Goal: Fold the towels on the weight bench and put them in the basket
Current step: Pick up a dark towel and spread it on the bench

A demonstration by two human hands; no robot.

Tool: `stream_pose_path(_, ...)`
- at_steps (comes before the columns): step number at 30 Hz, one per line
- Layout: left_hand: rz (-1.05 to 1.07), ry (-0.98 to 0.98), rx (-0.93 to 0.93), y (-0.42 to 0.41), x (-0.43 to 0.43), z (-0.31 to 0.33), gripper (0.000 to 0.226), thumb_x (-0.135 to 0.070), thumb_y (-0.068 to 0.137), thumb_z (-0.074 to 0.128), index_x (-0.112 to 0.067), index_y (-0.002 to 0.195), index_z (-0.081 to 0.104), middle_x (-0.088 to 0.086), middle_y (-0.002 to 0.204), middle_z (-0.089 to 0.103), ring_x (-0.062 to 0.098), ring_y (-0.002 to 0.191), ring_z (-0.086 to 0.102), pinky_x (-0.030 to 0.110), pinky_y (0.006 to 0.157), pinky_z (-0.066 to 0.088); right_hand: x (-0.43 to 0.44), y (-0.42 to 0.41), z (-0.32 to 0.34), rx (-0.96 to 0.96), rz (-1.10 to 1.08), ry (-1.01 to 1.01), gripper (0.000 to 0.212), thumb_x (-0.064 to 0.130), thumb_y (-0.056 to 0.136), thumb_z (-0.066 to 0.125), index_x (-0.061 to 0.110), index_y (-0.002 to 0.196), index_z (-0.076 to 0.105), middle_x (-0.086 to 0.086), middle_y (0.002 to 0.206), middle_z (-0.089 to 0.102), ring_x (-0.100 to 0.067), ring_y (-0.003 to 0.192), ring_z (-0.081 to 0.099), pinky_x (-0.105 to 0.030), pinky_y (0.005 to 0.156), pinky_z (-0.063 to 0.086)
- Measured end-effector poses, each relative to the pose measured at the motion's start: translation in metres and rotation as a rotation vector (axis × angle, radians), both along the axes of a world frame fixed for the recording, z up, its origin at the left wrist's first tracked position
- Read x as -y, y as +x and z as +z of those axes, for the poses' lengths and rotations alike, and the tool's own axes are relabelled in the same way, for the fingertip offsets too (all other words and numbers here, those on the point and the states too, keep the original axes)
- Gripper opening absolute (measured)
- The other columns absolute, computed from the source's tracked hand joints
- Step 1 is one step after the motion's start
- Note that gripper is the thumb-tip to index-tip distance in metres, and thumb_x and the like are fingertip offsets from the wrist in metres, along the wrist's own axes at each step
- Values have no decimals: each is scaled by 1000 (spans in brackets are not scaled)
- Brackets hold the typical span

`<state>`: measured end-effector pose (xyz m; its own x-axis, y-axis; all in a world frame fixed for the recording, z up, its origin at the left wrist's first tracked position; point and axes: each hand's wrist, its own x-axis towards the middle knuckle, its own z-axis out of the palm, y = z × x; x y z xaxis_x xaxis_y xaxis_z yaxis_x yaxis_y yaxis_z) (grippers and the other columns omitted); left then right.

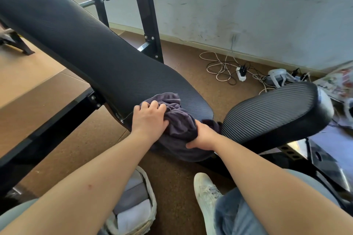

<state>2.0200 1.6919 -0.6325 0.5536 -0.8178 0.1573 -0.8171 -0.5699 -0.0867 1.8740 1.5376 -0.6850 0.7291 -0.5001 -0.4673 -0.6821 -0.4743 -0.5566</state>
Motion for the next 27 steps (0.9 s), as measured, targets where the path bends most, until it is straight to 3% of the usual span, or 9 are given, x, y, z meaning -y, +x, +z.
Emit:
stream_pose_path(4,128,-199,-166,11,-3,11,43,-56,95,47,-24,121,58,3,124,58,28,112,55,45,94,42,0,3,-12,-74,4,-99,72,56,80,71,31,143,44,-10,147,42,-40,136,42,-54,111,41)
stream_pose_path(6,40,-142,-152,16,-9,14,44,-58,90,54,-21,114,60,3,124,57,28,113,55,44,94,42,-1,7,-12,-17,-32,-129,58,51,86,71,26,134,51,-9,144,44,-38,134,45,-51,110,41)
stream_pose_path(9,-26,-105,-219,15,-15,11,37,-49,90,61,-20,111,53,0,110,63,26,102,63,41,89,44,-4,16,-12,36,44,-209,49,44,87,72,19,125,55,-10,145,48,-36,137,44,-46,109,41)
stream_pose_path(13,198,-326,-598,16,-9,10,42,-37,97,59,-19,132,45,0,108,61,20,92,56,32,77,42,-9,25,-12,61,-36,-194,48,34,89,72,21,130,49,-9,133,51,-34,123,51,-42,92,46)
stream_pose_path(17,191,-238,-506,21,-6,7,29,-39,95,51,-17,110,61,6,105,63,23,92,56,34,77,42,-7,26,-10,45,-155,-23,46,27,94,68,21,133,44,-7,119,56,-26,104,57,-34,79,44)
stream_pose_path(21,29,-92,-342,18,-14,1,41,-58,94,52,-23,109,66,-2,98,57,18,86,58,37,79,52,-5,25,0,109,-95,-7,6,25,89,66,21,88,61,0,88,64,-24,90,61,-33,65,44)
stream_pose_path(23,-95,-120,-331,19,-16,-2,40,-58,86,64,-23,103,70,-3,99,55,20,86,60,39,81,54,-4,27,12,203,-63,13,8,20,87,66,23,84,59,0,84,65,-23,87,61,-34,68,45)
stream_pose_path(25,-200,-188,-416,18,-16,1,32,-46,78,76,-22,96,63,-5,103,49,23,91,62,35,78,51,-4,28,28,305,-27,52,10,14,88,66,22,90,59,0,84,66,-24,87,61,-36,76,48)
stream_pose_path(27,-218,-270,-510,15,-14,12,46,-33,74,82,-25,108,52,-7,114,46,22,97,60,29,78,46,-3,28,46,405,22,114,13,7,90,64,15,100,61,-8,93,70,-24,91,65,-40,83,52)
